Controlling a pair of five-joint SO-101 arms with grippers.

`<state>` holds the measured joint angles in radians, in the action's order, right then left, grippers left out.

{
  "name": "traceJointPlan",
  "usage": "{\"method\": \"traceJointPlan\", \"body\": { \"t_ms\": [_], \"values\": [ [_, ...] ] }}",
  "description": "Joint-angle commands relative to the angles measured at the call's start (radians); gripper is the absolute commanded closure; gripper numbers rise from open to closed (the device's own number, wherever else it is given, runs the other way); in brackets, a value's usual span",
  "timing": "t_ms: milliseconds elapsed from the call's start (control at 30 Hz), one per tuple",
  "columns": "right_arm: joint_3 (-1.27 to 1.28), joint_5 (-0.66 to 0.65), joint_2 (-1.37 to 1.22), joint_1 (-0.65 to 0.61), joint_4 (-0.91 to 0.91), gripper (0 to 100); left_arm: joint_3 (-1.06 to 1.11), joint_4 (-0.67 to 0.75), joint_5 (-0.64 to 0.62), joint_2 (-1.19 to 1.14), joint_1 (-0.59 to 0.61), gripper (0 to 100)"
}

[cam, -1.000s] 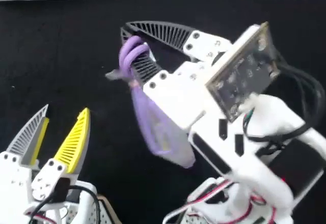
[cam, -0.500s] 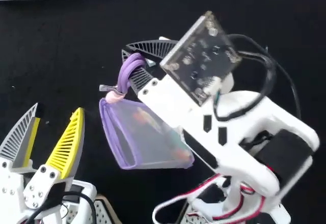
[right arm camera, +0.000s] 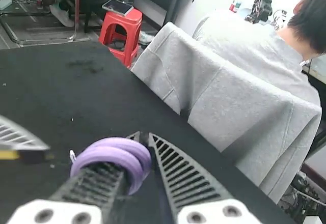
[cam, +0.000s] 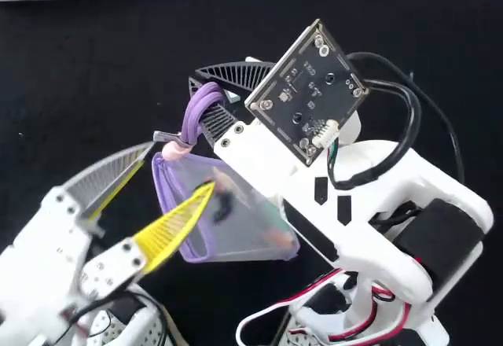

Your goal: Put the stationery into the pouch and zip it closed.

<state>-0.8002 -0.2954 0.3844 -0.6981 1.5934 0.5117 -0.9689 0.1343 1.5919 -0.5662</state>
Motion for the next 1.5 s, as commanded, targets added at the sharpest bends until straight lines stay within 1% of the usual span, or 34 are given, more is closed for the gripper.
{"method": "traceJointPlan", "body": {
  "t_ms": [0,267,367,500,833,867,1033,1200,1267,1367,1467],
  "values": [
    [-0.008,-0.012,0.010,-0.014,0.011,98.8,-0.071,0.098,0.014,-0.144,-0.018,76],
    [-0.005,-0.012,0.018,-0.014,0.011,98.8,-0.099,0.124,0.020,-0.163,-0.018,76],
    [-0.001,-0.012,0.041,-0.014,0.011,98.8,-0.036,0.184,0.063,-0.153,-0.018,76],
    [0.001,-0.012,0.068,-0.011,0.011,98.8,-0.004,0.242,0.071,-0.153,-0.018,76],
    [0.001,-0.014,0.068,-0.011,0.009,98.8,-0.010,0.233,0.069,-0.152,-0.019,76],
    [0.001,-0.014,0.068,-0.011,0.009,98.8,-0.010,0.232,0.069,-0.152,-0.015,76],
    [0.001,-0.014,0.067,-0.009,0.009,98.7,-0.001,0.232,0.061,-0.103,0.097,76],
    [0.001,-0.014,0.067,-0.009,0.009,98.7,0.045,0.241,0.063,-0.054,0.110,76],
    [0.001,-0.014,0.067,-0.009,0.009,98.7,0.064,0.249,0.068,-0.072,0.110,79],
    [0.001,-0.014,0.067,-0.009,0.009,98.7,0.082,0.296,0.063,-0.101,0.110,87],
    [0.001,-0.014,0.067,-0.009,0.009,98.7,0.076,0.304,0.063,-0.106,0.108,93]
  ]
}}
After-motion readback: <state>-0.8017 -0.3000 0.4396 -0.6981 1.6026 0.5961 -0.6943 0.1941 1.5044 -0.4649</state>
